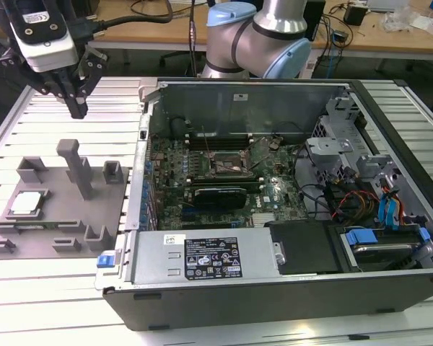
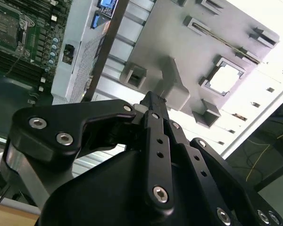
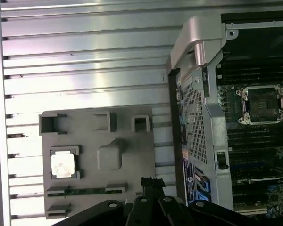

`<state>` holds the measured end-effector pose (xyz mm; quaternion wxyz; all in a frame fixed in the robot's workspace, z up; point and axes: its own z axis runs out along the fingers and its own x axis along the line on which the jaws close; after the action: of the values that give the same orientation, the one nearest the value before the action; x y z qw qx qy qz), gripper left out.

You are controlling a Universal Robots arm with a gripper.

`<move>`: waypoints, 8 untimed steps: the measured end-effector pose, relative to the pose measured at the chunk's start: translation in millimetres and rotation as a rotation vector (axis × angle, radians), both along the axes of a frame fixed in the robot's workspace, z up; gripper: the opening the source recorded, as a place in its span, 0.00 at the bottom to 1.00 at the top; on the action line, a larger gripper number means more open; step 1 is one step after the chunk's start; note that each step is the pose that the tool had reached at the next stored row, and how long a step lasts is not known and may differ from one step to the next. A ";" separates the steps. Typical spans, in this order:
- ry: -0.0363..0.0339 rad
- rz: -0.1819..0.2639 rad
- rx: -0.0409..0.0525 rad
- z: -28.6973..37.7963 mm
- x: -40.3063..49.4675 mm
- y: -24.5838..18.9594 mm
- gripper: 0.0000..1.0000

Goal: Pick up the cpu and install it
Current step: 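Reach for the cpu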

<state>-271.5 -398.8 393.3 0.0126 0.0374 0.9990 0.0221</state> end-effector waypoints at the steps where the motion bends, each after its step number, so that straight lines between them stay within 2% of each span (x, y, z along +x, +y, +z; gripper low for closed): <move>1: 0.0000 0.000 0.0001 0.0 -3.4 0.0 0.11; 8: 0.0000 0.000 0.0001 -0.4 -18.0 0.0 0.11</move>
<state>-289.5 -398.9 392.9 0.0126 0.0374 0.9990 0.0221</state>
